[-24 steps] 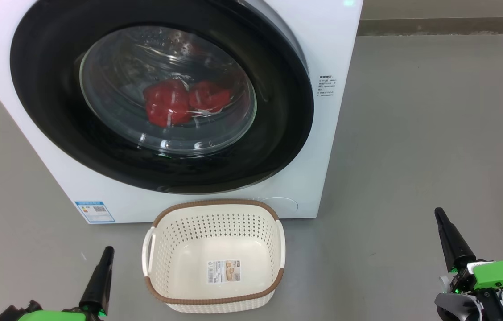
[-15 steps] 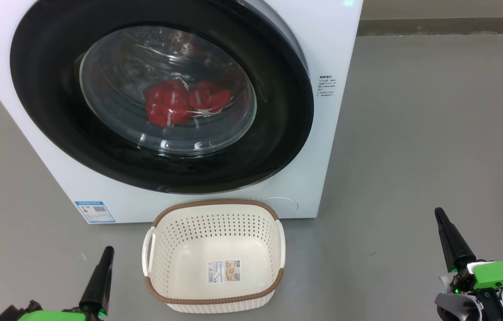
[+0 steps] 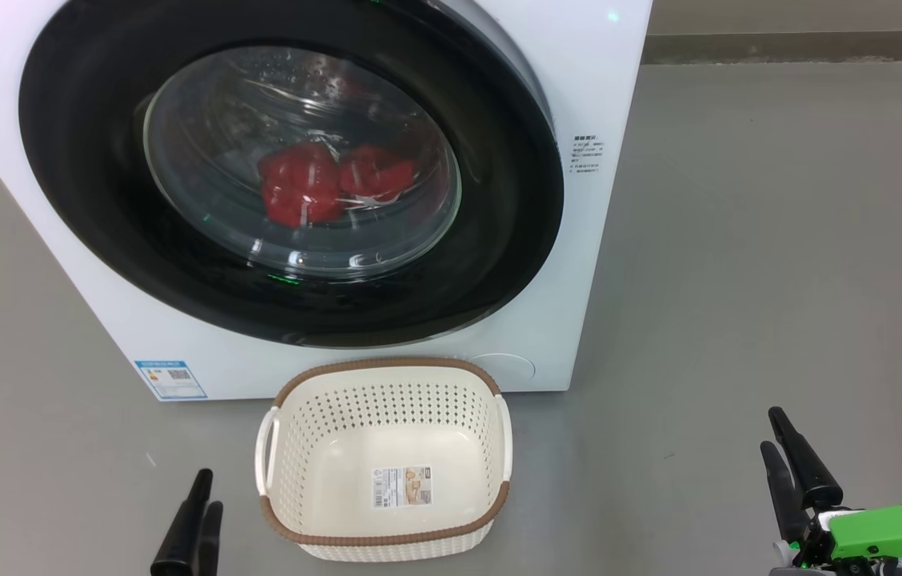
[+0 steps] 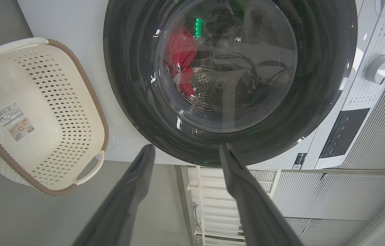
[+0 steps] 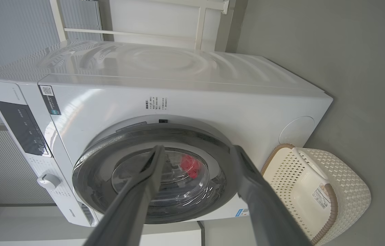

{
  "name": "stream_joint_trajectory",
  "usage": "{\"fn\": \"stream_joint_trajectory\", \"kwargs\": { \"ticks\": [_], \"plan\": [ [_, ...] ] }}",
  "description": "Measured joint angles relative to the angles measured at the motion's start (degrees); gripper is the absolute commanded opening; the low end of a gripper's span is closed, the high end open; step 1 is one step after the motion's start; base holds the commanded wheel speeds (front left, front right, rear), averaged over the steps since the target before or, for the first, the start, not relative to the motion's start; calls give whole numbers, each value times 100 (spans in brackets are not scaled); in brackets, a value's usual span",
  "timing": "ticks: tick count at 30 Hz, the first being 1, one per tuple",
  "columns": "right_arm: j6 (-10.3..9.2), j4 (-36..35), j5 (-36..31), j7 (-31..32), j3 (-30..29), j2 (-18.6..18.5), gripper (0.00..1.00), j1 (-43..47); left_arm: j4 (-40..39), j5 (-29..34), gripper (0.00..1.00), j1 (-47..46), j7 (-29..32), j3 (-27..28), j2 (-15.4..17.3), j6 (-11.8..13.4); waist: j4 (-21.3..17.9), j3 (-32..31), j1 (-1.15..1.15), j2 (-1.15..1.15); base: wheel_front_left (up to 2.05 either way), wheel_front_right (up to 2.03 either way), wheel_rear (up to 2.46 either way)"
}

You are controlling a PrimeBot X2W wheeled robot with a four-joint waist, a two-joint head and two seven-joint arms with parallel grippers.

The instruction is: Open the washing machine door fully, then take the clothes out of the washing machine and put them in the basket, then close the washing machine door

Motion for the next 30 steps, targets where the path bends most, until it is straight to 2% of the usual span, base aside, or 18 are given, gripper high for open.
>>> {"fn": "stream_joint_trajectory", "kwargs": {
  "ticks": [7, 14, 23, 30],
  "plan": [
    [0, -30, -78, -120, 91, -3, 100, 0, -110, 203, 100, 2, -125, -33, 11, 0, 6, 22, -3, 0, 0, 0, 0],
    [0, -66, -446, -219, 214, -52, 100, 0, -176, 671, 100, 7, -224, -67, 49, 0, 8, 39, -4, 0, 0, 0, 0],
    [0, -66, -987, -353, 376, -108, 100, 0, -291, 1363, 100, 13, -356, -107, 55, 0, 14, 57, -4, 0, 0, 0, 0],
    [0, -21, -1719, -474, 477, -203, 100, 0, -380, 2033, 100, 34, -463, -111, 55, 0, 21, 75, -4, 0, 0, 0, 0]
  ]
}}
